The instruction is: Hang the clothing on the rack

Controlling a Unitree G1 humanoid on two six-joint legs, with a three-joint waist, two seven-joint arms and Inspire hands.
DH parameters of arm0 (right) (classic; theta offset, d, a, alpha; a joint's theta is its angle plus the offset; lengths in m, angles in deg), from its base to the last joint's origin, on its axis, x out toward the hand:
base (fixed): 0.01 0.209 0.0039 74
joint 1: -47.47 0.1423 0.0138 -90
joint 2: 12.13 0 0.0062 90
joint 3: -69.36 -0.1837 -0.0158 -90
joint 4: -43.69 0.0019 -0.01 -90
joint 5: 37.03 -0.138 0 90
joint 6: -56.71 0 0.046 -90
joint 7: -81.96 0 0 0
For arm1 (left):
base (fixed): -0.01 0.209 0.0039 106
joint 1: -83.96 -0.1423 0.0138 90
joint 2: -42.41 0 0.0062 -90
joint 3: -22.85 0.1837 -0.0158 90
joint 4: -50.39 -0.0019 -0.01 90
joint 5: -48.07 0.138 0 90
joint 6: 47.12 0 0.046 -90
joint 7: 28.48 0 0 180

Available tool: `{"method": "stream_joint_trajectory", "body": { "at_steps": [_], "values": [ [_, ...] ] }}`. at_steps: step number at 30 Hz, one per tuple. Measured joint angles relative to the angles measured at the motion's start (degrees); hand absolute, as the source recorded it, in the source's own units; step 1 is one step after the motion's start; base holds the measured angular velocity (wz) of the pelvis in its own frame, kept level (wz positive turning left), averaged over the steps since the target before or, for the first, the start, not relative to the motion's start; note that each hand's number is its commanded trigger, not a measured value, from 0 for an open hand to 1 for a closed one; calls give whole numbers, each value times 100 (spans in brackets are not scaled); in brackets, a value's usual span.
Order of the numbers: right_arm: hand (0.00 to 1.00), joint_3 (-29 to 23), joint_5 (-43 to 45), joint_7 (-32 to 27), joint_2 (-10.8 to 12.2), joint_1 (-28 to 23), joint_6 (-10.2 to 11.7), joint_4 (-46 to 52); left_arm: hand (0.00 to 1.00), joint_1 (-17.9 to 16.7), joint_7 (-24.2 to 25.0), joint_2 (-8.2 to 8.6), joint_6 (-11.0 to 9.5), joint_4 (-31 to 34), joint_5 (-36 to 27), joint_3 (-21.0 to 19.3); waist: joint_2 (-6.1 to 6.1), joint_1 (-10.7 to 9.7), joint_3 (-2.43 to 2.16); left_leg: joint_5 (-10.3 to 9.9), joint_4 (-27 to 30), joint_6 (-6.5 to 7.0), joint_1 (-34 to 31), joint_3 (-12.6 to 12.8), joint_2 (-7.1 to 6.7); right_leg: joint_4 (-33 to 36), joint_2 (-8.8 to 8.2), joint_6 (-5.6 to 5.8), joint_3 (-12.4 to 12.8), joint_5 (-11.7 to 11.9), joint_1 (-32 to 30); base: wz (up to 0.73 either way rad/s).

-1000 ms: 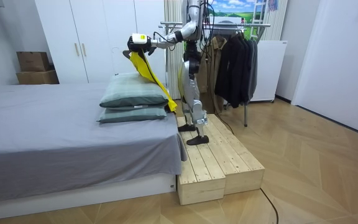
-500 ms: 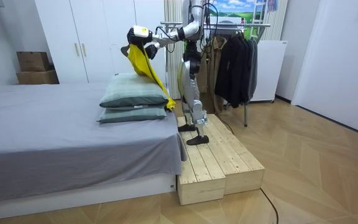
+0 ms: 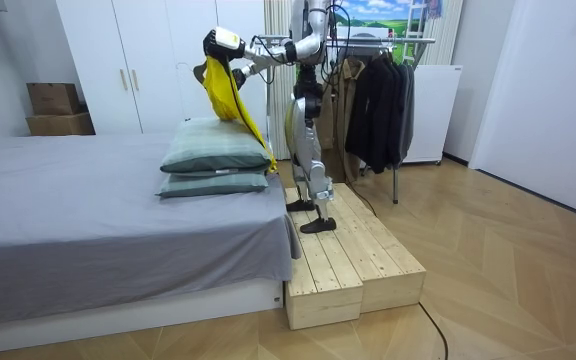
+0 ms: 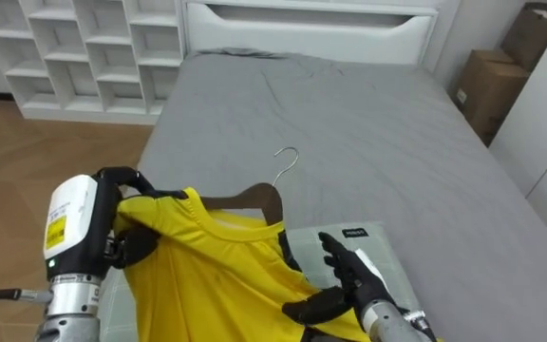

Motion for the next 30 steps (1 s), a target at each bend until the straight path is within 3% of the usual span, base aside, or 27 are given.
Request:
{"method": "stream_joint_trajectory", "body": {
  "at_steps": [3,7,22,30],
  "values": [
    [0,-4,-151,-144,0,54,52,1,100,0,0,0,-4,170,0,1,86,-7,-6,0,0,-1,-2,3,0,6,0,0,-11,0,3,0],
    [0,-51,-147,-287,-1,103,80,23,100,1,-1,2,-187,382,-1,1,157,-20,-38,0,15,-1,-7,3,2,13,-1,0,-19,0,7,0],
    [0,-214,-171,-558,-20,309,237,232,100,7,28,-2,-229,407,5,7,110,-108,-10,1,54,0,-8,7,-4,6,-6,0,-5,-1,0,0],
    [0,-214,-1064,-185,24,324,252,182,100,236,42,17,-229,445,15,15,70,-88,10,1,53,-1,-26,-4,-3,-4,-8,5,-12,-16,-13,0]
  ]
}}
